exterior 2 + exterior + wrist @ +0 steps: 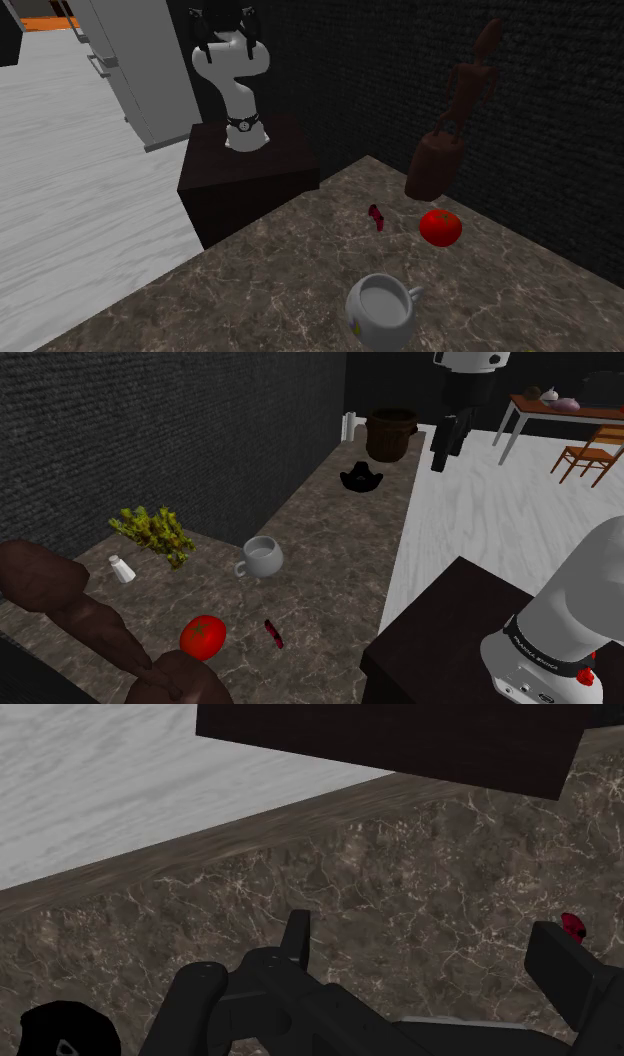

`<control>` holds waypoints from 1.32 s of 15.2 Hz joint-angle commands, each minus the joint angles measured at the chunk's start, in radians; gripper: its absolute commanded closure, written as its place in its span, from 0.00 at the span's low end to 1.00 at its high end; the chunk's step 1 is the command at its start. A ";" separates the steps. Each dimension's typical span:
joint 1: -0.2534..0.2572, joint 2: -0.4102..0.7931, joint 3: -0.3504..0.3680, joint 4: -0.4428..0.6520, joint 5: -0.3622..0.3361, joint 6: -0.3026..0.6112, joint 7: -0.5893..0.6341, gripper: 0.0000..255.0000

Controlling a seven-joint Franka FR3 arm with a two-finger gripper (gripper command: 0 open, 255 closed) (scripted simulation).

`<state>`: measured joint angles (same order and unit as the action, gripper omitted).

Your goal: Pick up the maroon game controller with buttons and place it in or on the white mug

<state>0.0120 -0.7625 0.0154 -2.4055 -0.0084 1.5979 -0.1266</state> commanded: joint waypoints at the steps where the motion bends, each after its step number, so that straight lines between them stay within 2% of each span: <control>1: 0.000 0.000 0.000 0.000 0.000 0.000 0.000 0.00; 10: 0.055 0.115 0.142 -0.140 0.088 0.269 0.159 0.00; 16: 0.083 0.268 0.243 -0.169 0.123 0.463 0.268 0.00; 20: 0.091 0.400 0.310 -0.159 0.121 0.590 0.349 0.00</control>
<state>0.0993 -0.4014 0.3037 -2.5752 0.1131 2.1569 0.1943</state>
